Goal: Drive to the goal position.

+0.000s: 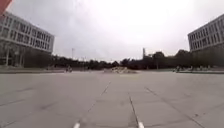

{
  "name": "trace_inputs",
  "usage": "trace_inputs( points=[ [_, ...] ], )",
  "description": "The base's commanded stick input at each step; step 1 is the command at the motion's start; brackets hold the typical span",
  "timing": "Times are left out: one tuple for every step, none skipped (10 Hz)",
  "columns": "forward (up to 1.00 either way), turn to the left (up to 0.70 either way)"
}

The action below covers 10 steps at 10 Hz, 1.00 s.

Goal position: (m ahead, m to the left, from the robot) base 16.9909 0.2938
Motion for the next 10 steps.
trace_inputs(
  points=[
    [0.5, 0.0],
    [0.5, 0.0],
    [0.5, 0.0],
    [0.5, 0.0],
    [0.5, 0.0],
    [0.5, 0.0],
    [0.5, 0.0],
    [0.5, 0.0],
    [0.5, 0.0],
    [0.5, 0.0]
  ],
)
